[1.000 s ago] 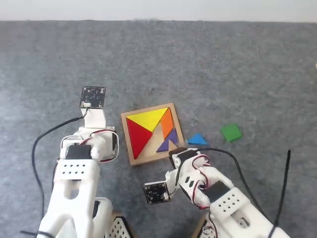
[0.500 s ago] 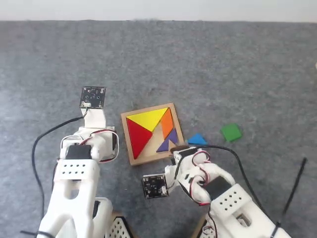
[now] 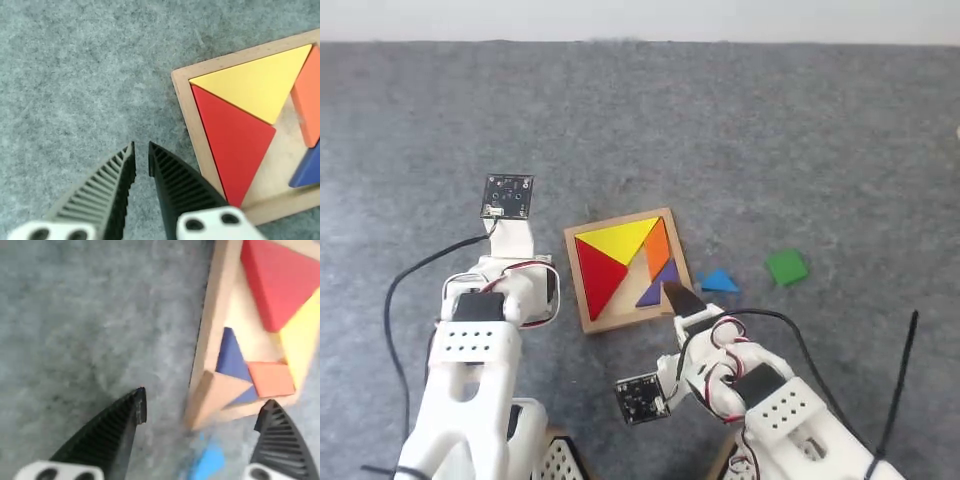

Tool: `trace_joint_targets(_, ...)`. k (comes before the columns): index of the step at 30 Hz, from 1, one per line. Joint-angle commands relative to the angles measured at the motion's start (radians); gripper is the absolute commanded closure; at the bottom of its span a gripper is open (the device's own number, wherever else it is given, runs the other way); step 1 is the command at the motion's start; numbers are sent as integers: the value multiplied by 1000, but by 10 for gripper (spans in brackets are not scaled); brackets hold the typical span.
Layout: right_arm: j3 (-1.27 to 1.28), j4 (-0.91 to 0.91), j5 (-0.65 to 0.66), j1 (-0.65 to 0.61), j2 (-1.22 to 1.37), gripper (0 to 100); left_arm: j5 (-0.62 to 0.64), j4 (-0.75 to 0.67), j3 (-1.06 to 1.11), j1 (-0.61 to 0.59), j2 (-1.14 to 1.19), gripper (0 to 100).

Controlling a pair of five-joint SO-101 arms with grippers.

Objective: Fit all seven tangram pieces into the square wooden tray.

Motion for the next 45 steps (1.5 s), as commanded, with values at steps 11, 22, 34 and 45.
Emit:
trace_joint_targets(11, 44, -143, 71, 15, 25, 653, -3, -11, -7, 8, -21, 953)
trace_joint_targets(22, -195, -143, 60, 74, 418, 653, -3, -12, -7, 8, -23, 953)
trace_joint_targets(34, -203, -150, 58, 76, 429, 818, -8, -11, -7, 8, -28, 953)
trace_joint_targets(45, -80, -246, -21, 74, 219, 863, -8, -11, -7, 8, -28, 953)
